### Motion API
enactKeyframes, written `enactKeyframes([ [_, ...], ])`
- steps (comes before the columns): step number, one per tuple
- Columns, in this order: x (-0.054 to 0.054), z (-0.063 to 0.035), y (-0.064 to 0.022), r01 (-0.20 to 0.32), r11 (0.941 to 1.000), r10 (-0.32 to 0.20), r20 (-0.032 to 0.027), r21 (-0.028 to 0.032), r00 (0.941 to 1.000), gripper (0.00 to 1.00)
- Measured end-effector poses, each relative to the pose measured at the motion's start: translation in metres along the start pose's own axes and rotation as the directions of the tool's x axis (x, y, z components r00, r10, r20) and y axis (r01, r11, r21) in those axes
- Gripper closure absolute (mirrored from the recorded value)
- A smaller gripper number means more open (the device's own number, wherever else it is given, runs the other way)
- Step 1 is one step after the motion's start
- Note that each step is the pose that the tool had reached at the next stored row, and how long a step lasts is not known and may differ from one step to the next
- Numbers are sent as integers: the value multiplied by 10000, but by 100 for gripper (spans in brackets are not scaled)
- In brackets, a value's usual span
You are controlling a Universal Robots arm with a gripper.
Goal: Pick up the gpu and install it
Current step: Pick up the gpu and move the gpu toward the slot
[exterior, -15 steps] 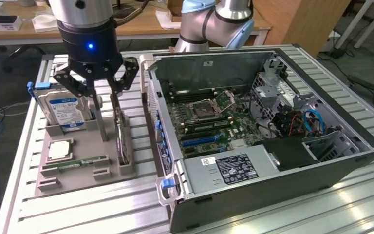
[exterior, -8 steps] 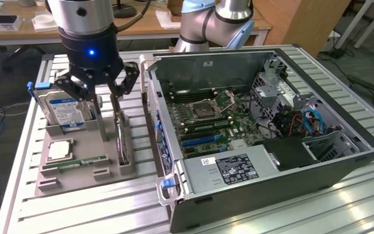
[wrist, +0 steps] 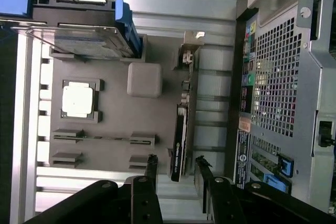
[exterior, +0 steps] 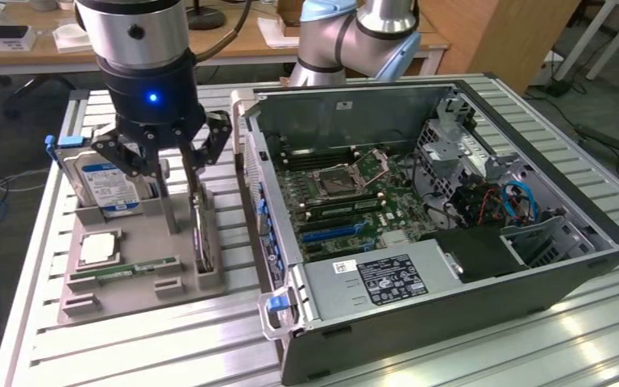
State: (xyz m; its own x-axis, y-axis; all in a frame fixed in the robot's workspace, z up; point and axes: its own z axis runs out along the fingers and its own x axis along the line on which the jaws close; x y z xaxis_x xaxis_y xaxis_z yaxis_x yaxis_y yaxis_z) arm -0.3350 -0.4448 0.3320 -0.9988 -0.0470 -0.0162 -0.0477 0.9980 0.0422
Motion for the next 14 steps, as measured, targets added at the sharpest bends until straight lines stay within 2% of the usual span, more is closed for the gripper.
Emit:
enactKeyframes([
  [14, -39, 117, -45, 21, 10000, -21, -2, 1, 10000, 58],
])
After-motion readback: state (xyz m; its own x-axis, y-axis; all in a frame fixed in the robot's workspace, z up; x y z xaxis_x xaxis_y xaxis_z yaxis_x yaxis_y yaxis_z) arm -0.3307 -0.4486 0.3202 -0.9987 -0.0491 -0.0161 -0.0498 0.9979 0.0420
